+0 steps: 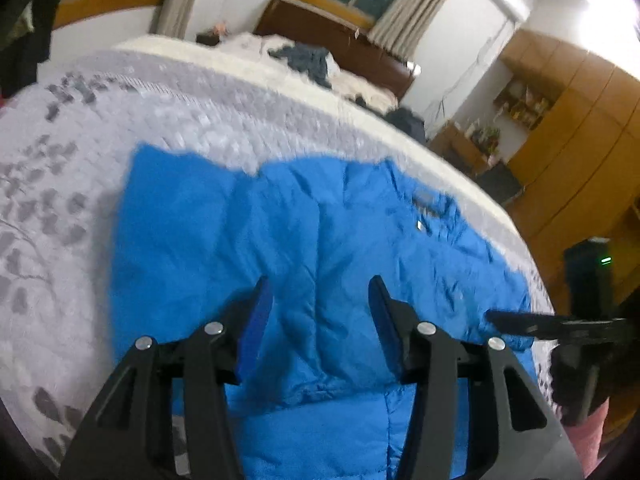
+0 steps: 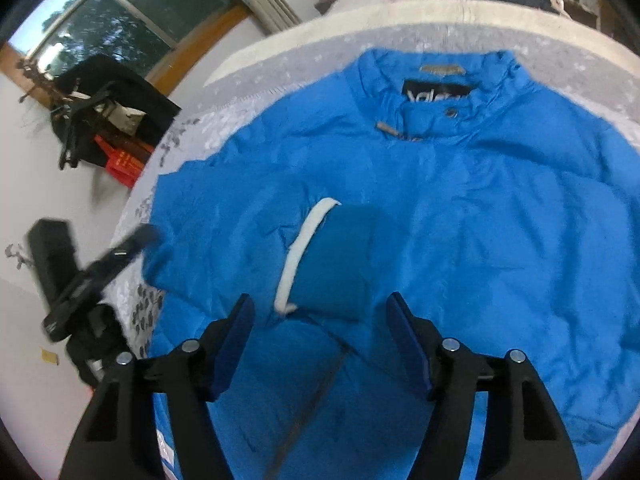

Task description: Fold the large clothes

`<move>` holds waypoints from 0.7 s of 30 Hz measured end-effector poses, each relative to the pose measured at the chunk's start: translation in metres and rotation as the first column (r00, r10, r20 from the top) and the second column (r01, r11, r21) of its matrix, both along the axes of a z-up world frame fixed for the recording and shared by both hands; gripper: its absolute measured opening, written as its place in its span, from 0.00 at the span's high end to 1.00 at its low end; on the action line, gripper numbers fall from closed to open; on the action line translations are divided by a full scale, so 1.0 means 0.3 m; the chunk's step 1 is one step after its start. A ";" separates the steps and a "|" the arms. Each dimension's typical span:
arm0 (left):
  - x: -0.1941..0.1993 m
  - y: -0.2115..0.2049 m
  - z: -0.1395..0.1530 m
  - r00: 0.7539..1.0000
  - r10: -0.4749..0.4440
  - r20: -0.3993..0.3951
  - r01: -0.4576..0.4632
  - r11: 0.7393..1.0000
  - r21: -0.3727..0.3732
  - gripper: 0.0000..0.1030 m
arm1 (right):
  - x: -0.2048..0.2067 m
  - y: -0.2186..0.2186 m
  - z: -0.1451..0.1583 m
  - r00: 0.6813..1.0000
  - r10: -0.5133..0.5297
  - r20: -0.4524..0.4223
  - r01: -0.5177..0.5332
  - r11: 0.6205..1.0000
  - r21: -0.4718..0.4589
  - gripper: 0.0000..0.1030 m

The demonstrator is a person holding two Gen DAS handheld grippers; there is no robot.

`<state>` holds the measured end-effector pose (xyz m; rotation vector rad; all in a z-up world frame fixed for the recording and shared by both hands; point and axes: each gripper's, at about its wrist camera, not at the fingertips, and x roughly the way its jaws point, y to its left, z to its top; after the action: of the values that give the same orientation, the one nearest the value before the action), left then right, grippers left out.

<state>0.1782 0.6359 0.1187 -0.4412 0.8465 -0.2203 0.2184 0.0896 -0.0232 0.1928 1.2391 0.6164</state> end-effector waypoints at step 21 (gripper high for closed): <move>-0.040 0.073 0.082 0.992 0.089 0.084 -0.089 0.996 0.000 0.49 | -0.012 -0.449 0.193 0.934 -0.302 0.191 0.309 0.951 -0.011 0.92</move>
<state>0.1662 0.6577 0.1432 -0.4624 0.7427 -0.1540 0.2146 -0.0452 0.0346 0.2808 1.0118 0.3295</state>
